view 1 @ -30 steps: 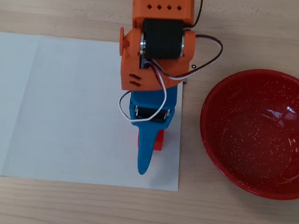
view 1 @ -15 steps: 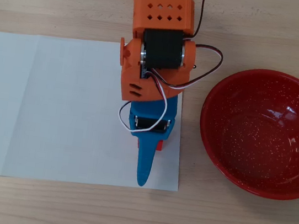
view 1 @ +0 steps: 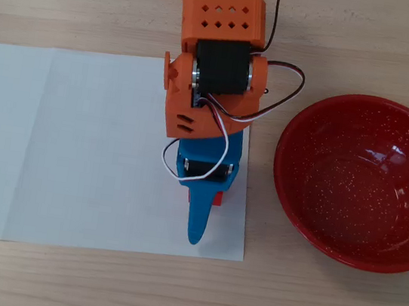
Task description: Grasp the red cube and put it in the red bowl
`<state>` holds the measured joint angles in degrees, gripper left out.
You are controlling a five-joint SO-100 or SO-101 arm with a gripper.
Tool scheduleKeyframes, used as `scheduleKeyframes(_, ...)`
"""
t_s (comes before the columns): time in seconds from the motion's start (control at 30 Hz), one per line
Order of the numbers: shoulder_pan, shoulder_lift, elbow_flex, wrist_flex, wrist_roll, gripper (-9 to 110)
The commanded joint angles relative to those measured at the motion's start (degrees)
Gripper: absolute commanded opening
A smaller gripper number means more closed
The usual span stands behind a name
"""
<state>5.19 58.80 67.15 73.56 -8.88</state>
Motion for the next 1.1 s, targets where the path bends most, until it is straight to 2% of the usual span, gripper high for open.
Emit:
scheduleKeyframes(0.0,1.8,2.9,-4.9,-1.1,-0.2,46)
scheduleKeyframes(0.7,0.8,6.0,-0.3,-1.6,2.0,20)
scheduleKeyframes(0.93,0.4,7.3,0.0,-1.0,2.2,1)
scheduleKeyframes(1.07,0.3,7.9,-3.3,2.2,1.8,0)
